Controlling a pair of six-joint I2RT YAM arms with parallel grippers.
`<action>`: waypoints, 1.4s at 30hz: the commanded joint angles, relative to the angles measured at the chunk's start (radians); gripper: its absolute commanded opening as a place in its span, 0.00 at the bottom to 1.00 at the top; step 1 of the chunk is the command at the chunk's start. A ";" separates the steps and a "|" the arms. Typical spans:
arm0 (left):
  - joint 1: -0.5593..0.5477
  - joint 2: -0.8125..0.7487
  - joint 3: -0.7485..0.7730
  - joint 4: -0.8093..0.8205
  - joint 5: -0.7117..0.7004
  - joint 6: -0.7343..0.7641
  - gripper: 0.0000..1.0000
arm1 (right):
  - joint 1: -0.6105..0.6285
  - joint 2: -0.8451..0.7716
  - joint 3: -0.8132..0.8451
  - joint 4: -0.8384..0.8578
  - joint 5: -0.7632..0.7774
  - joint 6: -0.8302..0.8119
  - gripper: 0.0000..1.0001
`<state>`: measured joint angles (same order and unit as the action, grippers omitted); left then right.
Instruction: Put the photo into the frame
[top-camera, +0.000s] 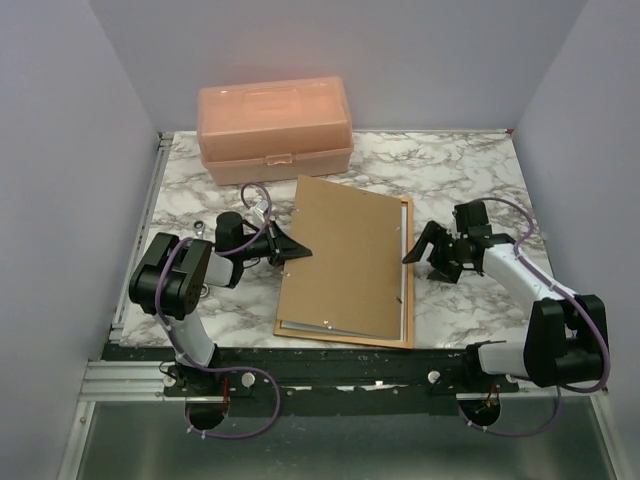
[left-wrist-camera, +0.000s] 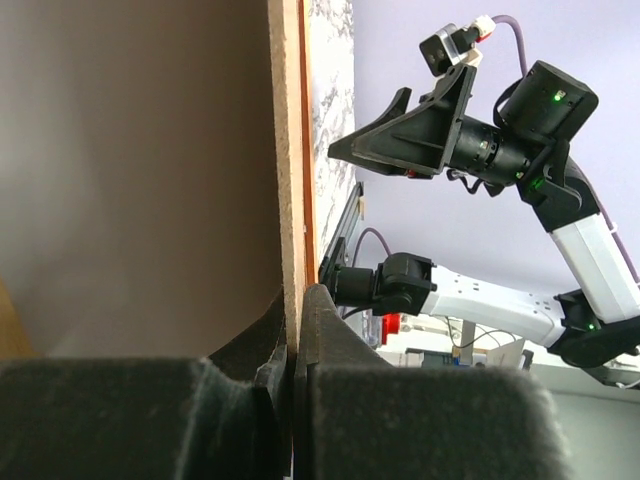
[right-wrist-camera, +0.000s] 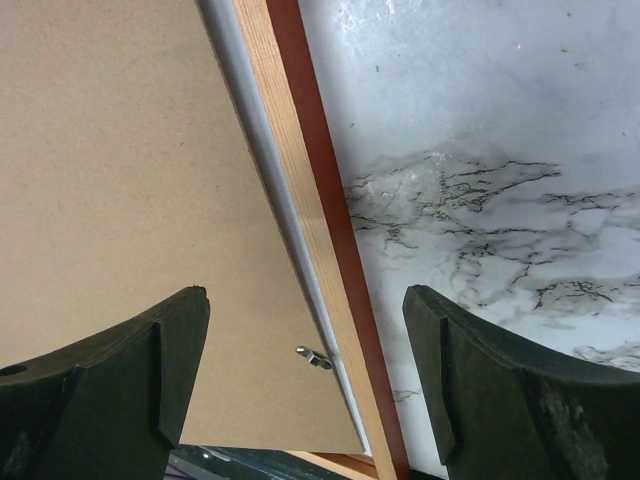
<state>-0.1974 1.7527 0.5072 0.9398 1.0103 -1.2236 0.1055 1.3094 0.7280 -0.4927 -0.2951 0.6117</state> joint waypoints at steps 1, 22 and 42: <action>-0.022 0.033 0.044 0.051 -0.003 0.008 0.00 | -0.009 0.019 -0.012 0.037 -0.043 -0.010 0.86; -0.045 0.105 0.055 0.210 0.002 -0.103 0.00 | -0.009 0.086 -0.076 0.144 -0.147 0.016 0.83; -0.063 0.091 0.076 -0.017 -0.033 0.071 0.00 | -0.008 0.103 -0.102 0.180 -0.178 0.018 0.82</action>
<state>-0.2501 1.8580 0.5632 0.9474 0.9794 -1.2106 0.1028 1.4006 0.6411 -0.3305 -0.4557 0.6277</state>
